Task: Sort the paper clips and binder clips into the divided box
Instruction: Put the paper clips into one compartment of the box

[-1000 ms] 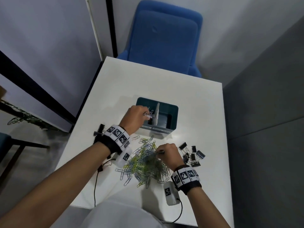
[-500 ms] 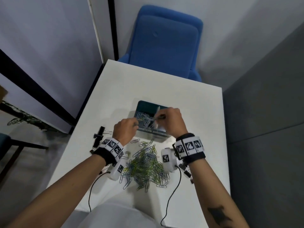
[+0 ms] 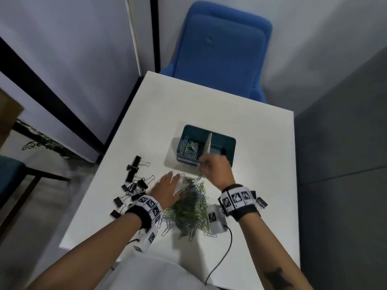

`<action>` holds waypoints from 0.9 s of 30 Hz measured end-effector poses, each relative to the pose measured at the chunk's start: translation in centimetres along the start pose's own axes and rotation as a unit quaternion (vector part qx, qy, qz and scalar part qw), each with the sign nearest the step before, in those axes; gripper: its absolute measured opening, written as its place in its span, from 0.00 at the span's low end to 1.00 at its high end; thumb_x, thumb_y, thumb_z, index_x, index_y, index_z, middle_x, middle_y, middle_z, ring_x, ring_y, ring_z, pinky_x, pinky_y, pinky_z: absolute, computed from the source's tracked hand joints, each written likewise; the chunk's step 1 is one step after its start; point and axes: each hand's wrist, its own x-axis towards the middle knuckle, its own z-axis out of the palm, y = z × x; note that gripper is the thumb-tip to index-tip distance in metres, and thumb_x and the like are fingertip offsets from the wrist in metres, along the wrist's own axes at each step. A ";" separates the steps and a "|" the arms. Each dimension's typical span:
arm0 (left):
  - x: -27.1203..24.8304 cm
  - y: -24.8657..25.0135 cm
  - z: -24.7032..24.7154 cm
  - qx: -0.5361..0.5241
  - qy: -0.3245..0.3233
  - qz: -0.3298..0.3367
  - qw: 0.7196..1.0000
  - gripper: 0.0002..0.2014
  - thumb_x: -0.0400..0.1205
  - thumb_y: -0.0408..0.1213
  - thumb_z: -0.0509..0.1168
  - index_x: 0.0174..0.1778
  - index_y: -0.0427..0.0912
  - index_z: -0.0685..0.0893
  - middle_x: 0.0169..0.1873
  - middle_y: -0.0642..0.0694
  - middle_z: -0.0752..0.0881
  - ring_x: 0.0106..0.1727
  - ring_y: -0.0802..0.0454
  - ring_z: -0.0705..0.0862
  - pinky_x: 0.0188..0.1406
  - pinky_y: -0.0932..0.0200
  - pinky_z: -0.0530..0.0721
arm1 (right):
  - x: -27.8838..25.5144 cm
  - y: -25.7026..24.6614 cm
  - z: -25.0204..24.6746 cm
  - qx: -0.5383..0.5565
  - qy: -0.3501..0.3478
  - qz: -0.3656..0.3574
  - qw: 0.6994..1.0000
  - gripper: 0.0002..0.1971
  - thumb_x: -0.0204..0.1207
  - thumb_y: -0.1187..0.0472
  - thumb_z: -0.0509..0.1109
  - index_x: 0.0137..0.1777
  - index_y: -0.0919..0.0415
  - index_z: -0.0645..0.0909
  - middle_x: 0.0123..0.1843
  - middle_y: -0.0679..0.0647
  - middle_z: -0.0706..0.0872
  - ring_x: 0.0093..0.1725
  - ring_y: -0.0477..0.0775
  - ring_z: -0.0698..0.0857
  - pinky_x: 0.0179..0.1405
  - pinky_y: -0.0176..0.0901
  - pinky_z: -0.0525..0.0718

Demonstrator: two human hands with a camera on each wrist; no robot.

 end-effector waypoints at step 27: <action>-1.6 1.7 1.0 0.027 0.105 0.143 0.984 0.14 0.70 0.22 0.74 0.45 0.41 0.82 0.38 0.45 0.82 0.29 0.47 0.83 0.23 0.61 0.75 | -7.2 5.3 8.2 -0.082 -0.116 0.079 0.987 0.12 0.71 0.74 0.64 0.45 0.59 0.84 0.46 0.57 0.85 0.44 0.61 0.85 0.39 0.44 0.78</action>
